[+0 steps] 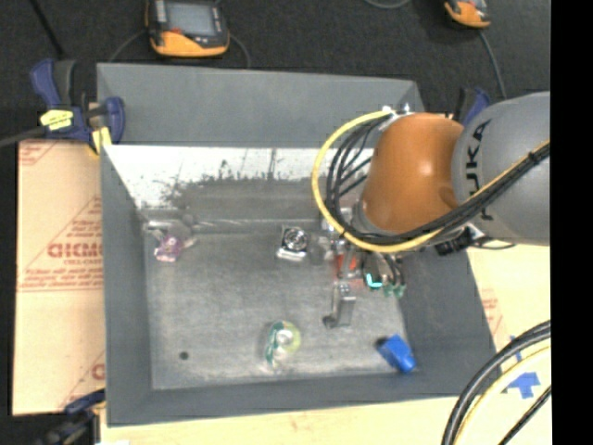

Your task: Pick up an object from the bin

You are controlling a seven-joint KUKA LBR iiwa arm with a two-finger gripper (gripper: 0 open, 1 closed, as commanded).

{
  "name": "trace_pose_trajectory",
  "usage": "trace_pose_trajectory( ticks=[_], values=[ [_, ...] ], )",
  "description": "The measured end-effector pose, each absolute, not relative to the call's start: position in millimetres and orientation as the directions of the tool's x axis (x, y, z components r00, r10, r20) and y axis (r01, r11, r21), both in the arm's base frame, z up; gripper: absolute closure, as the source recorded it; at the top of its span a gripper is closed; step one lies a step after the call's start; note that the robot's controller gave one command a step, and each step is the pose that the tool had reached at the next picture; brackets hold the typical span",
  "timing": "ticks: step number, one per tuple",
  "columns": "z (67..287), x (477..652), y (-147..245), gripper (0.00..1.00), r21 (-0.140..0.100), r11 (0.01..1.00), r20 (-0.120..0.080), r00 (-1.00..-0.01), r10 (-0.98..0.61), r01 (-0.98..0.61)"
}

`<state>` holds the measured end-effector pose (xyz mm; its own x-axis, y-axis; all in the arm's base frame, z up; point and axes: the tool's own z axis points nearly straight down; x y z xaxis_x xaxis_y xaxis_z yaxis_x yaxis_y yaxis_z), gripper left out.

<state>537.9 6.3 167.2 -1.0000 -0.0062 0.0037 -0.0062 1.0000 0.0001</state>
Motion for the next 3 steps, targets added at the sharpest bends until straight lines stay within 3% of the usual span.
trace_pose_trajectory(
  ticks=[1, 2, 3],
  values=[
    [66, 491.4, 17, 0.00, -0.001, 0.999, 0.007, -0.999, -0.039, -0.039],
    [70, 504.9, 31, 0.00, -0.003, 0.797, -0.007, -0.797, -0.604, -0.604],
    [71, 486.4, 35, 0.00, -0.005, 0.688, -0.007, -0.688, -0.726, -0.726]
  ],
)
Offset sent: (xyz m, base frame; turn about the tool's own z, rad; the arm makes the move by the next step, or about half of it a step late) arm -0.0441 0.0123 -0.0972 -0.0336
